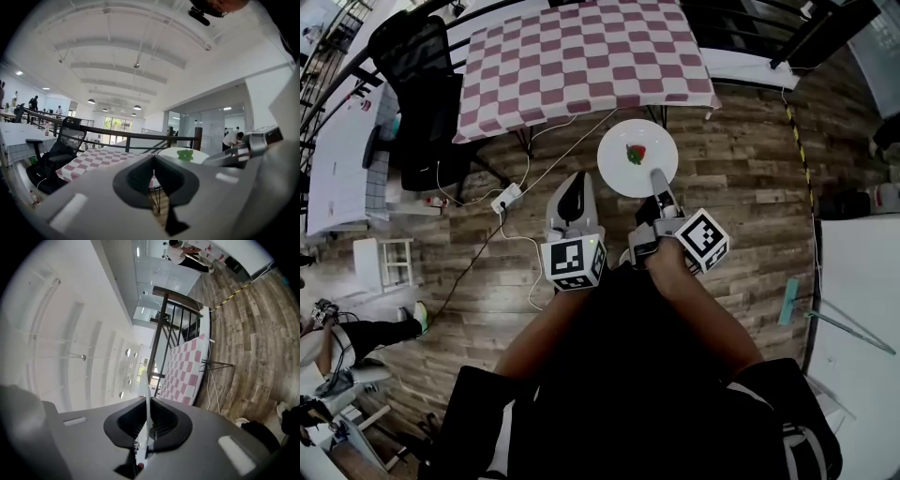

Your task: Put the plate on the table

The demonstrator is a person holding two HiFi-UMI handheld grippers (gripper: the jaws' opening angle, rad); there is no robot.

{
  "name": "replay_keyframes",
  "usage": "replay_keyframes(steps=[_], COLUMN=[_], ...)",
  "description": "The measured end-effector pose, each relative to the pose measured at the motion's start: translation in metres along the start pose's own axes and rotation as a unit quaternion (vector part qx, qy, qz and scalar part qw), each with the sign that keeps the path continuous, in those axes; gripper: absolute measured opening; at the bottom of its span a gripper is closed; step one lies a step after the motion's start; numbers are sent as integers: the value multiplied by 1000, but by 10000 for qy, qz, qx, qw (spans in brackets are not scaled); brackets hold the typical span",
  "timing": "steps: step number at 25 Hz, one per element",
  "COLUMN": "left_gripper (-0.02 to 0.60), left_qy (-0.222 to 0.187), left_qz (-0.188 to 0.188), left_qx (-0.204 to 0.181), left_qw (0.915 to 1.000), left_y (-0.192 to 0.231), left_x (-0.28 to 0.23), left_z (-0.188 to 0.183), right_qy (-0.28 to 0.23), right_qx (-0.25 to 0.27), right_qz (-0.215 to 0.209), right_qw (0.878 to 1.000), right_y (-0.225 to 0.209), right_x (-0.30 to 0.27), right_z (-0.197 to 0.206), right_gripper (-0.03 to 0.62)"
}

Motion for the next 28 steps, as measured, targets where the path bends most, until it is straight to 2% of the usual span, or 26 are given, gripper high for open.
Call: replay_keyframes(steps=[2,5,10,14,16,22,28], left_gripper=[9,9,9,9,9,9,9], left_qy=[-2,10,-50,-75,-45,41,137], left_qz=[76,207,279,358,377,255,86], left_qx=[-25,-62,61,26,24,80,174], left_qw=[10000,9998,9996,9993,9993,9996,9997], left_y=[-8,-15,-8,-9,-6,19,52], left_x=[-4,-12,-28,-43,-53,-93,-137], left_z=[2,3,-1,-4,-4,-12,-17], right_qy=[-52,-216,-331,-401,-425,-301,-116], right_qx=[101,-18,-91,-109,-199,-179,-98], right_qz=[21,83,132,251,178,363,305], right_qw=[9999,9997,9993,9988,9987,9987,9994], right_y=[-1,-9,-15,-20,-22,-29,-31], right_x=[-1,-4,-10,-21,-32,-71,-129], right_z=[-9,-20,-23,-28,-28,-25,-18], right_gripper=[20,20,20,20,20,20,20])
Point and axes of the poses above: the fingertips, and each gripper's own axes: x backward along the fingers, y to its left, z out of its underside, the point moved 2 cm from there along x, backward along the fingers, and after that the axes turned 12 degrees about -z, right-handed, at the moved point
